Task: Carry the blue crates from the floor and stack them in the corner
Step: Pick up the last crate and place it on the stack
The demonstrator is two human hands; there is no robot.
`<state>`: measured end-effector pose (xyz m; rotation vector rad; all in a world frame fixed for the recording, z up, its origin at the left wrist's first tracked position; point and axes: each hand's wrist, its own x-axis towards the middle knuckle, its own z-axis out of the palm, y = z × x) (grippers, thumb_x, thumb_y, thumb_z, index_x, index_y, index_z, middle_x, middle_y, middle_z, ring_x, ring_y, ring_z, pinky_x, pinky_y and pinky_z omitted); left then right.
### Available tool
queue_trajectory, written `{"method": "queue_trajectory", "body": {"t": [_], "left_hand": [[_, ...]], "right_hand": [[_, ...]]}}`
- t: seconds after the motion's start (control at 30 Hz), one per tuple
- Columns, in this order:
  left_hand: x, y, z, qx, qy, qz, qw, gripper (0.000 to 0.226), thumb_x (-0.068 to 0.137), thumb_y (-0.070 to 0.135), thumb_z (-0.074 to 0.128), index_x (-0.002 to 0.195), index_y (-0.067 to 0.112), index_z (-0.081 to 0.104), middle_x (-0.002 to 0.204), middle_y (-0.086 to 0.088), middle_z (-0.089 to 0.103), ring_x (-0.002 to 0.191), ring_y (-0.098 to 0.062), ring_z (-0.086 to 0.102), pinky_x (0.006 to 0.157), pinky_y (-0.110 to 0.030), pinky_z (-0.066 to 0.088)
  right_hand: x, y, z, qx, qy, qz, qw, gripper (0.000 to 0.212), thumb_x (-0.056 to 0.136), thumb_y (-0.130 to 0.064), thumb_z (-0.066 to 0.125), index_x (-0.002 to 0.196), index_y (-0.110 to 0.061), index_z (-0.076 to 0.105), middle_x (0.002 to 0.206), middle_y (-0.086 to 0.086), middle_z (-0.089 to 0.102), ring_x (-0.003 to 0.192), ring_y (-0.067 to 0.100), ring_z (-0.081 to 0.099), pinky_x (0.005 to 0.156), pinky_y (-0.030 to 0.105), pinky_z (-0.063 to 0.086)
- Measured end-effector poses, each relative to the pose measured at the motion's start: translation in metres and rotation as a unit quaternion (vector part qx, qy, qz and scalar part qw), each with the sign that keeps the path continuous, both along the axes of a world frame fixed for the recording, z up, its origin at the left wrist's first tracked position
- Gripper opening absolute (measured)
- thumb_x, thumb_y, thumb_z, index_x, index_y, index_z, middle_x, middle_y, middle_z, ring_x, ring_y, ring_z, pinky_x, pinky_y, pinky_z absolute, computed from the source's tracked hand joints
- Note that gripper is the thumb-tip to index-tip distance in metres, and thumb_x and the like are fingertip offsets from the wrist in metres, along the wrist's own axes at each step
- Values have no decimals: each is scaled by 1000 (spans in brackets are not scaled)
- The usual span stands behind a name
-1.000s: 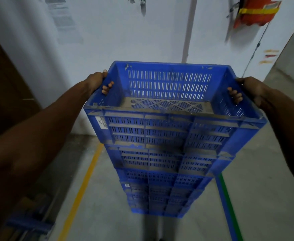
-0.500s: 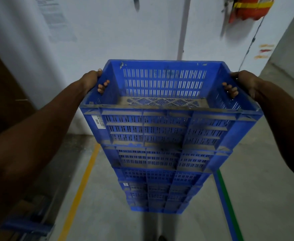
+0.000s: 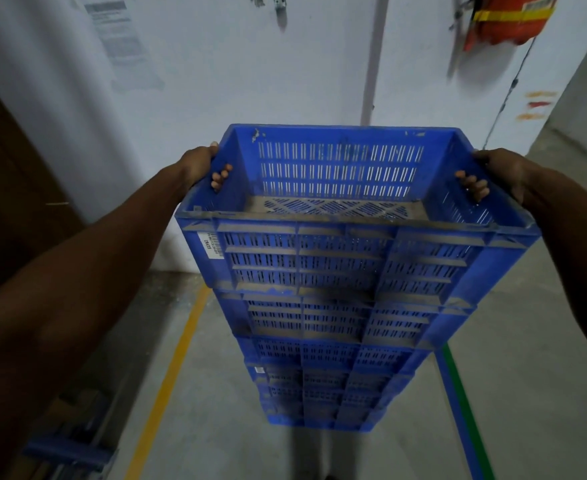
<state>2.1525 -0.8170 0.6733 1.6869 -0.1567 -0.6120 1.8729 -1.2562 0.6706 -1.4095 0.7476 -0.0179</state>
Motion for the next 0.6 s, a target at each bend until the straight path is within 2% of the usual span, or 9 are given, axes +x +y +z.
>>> {"method": "queue_trajectory", "body": {"t": [0.3, 0.43, 0.53, 0.6], "left_hand": [[8, 8, -1, 52, -27, -28, 998, 58, 106, 53, 22, 79, 10, 51, 68, -6, 46, 46, -14, 38, 42, -23, 39], [3, 9, 2, 72, -44, -35, 996, 58, 107, 53, 22, 79, 11, 50, 66, -6, 48, 49, -16, 41, 50, -26, 43], [0, 11, 5, 118, -98, -24, 988, 57, 106, 53, 28, 86, 7, 54, 69, -12, 56, 55, -23, 51, 61, -33, 47], [1, 13, 7, 174, -154, -3, 973, 61, 104, 56, 33, 99, 2, 60, 81, -16, 66, 67, -29, 62, 68, -35, 51]], "right_hand": [[0, 8, 1, -20, 0, -17, 1000, 52, 106, -48, 24, 79, -12, 50, 53, -3, 45, 36, 6, 34, 35, 16, 31], [-6, 11, 7, -22, 17, -13, 1000, 50, 105, -49, 27, 77, -14, 50, 61, -2, 43, 44, 9, 36, 39, 18, 36], [-14, 21, 17, -50, 28, -9, 998, 44, 106, -41, 30, 80, -12, 52, 64, 2, 45, 52, 14, 41, 46, 24, 43], [-19, 30, 22, -83, 29, -8, 996, 39, 107, -36, 33, 87, -10, 53, 67, 6, 49, 59, 18, 45, 55, 29, 46]]}}
